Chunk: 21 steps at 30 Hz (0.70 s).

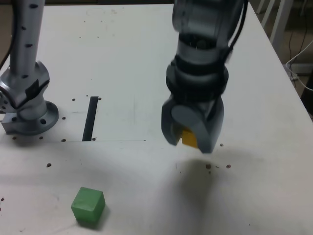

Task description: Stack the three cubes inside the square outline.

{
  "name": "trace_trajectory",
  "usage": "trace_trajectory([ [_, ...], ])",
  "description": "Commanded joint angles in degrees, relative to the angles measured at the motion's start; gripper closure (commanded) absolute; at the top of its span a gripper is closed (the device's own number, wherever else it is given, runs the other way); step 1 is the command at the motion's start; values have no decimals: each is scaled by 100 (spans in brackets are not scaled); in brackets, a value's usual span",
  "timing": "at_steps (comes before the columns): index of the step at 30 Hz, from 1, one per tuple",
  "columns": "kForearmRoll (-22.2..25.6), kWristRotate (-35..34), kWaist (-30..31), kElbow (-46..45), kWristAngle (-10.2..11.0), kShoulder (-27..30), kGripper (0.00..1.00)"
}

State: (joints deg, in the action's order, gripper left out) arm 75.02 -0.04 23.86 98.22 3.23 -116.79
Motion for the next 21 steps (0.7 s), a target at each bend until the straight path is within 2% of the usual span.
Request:
trace_trajectory([
  [1, 72, 8, -122, -13, 26, 134, 81],
  [6, 221, 4, -486, -60, 20, 320, 81],
  [15, 245, -8, -1167, -365, -136, 485, 81],
  [21, 245, -47, -1393, -369, -235, 474, 81],
])
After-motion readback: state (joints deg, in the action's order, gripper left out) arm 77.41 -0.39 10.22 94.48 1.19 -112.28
